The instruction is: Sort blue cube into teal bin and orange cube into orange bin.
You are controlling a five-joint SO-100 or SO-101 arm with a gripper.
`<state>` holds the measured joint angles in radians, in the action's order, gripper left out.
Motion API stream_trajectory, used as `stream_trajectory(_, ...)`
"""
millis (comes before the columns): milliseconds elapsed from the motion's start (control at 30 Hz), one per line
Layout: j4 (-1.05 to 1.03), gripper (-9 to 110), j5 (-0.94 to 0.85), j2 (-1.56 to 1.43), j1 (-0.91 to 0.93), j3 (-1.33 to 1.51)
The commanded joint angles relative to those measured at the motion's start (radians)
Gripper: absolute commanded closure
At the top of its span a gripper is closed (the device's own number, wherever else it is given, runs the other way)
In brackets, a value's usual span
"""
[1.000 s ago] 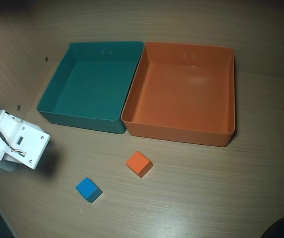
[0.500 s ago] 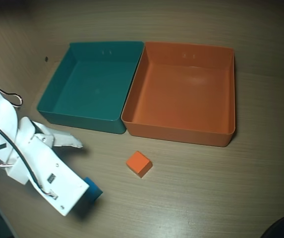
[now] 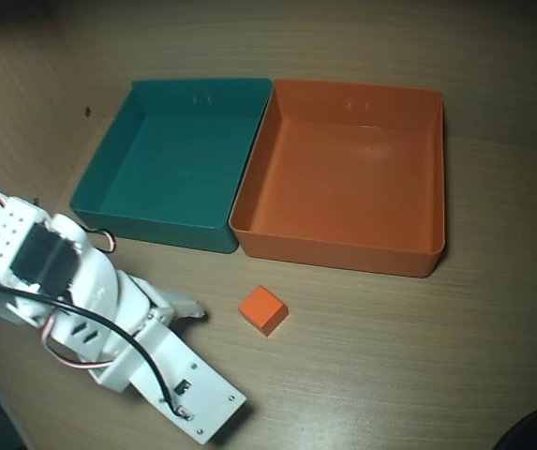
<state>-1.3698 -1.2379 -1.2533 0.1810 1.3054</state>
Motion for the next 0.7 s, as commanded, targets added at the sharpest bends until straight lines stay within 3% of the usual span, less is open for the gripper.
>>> stream_trajectory(0,0.011,69,-0.012,0.012,0.005,-0.110)
stream_trajectory(667,-0.006,69,-0.015,-0.041,0.063,-0.123)
